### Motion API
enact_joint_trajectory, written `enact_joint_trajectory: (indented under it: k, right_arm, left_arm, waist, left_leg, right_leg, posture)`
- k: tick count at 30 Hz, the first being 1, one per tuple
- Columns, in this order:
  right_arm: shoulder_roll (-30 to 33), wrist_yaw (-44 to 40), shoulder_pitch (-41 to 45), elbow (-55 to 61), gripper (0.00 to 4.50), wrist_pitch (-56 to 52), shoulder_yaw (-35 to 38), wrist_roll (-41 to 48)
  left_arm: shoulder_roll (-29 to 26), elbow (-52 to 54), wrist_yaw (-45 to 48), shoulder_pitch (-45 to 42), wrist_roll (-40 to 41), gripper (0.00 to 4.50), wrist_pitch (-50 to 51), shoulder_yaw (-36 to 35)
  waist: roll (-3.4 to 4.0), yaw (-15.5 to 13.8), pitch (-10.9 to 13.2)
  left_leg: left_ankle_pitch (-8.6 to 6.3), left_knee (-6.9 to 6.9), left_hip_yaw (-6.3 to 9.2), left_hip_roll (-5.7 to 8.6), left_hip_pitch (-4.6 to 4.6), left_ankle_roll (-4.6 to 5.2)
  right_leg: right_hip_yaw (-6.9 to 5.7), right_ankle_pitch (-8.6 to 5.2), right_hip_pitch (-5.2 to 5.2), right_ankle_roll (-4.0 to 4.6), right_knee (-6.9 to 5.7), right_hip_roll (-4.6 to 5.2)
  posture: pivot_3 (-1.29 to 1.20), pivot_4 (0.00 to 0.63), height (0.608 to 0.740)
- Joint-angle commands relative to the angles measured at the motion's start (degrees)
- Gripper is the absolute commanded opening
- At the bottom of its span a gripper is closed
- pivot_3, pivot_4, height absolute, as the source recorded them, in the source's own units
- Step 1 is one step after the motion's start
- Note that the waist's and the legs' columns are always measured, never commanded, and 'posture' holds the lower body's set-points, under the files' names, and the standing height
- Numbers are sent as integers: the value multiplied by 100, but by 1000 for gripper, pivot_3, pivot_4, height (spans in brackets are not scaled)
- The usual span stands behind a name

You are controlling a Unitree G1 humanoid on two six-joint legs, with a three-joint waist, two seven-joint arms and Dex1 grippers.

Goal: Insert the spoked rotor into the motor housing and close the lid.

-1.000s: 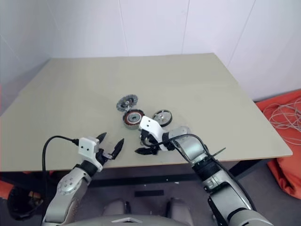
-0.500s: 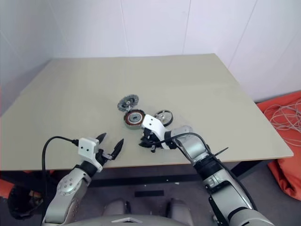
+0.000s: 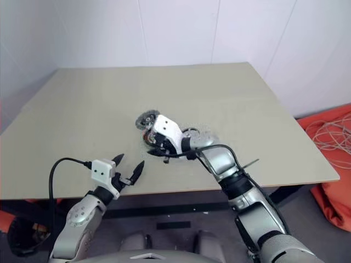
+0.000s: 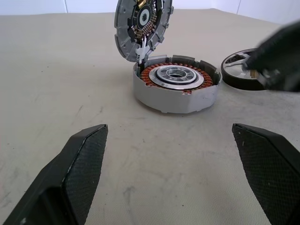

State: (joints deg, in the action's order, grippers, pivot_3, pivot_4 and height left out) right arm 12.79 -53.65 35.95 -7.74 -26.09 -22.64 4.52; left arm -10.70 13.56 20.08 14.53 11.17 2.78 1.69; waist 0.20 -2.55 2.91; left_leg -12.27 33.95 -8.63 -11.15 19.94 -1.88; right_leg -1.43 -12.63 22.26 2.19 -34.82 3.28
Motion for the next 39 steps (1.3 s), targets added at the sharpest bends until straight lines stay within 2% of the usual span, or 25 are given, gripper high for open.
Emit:
enact_joint_trajectory:
  k: [1,6,23,39]
  right_arm:
    - [-247,522,319,-523,575,276,177,-171]
    - [-460,852,633,-1232,575,392,245,-268]
    - [-976,1187,1382,-2967,575,825,532,-381]
    - [-1104,1413,1728,-3925,575,1224,747,-516]
  left_arm:
    - [20,90,5,-38,29,4500,-95,-23]
    - [28,98,-16,-38,17,4500,-97,-31]
    - [6,60,25,-75,23,4500,-114,-53]
    - [34,39,14,-51,11,4500,-140,-35]
  waist:
    - [0,2,0]
    - [1,1,1]
    - [4,9,2]
    - [7,11,4]
  left_leg:
    - [0,0,0,0,0,0]
    - [-1,3,0,2,6,1]
    - [-1,5,-1,-1,5,1]
    - [-1,6,-3,-5,5,1]
  right_leg:
    - [0,0,2,0,0,0]
    - [-1,4,16,7,0,1]
    - [-2,6,17,11,-3,0]
    - [-4,8,19,15,-3,-1]
  posture:
    - [0,0,740]
    - [0,0,740]
    - [0,0,740]
    - [0,0,740]
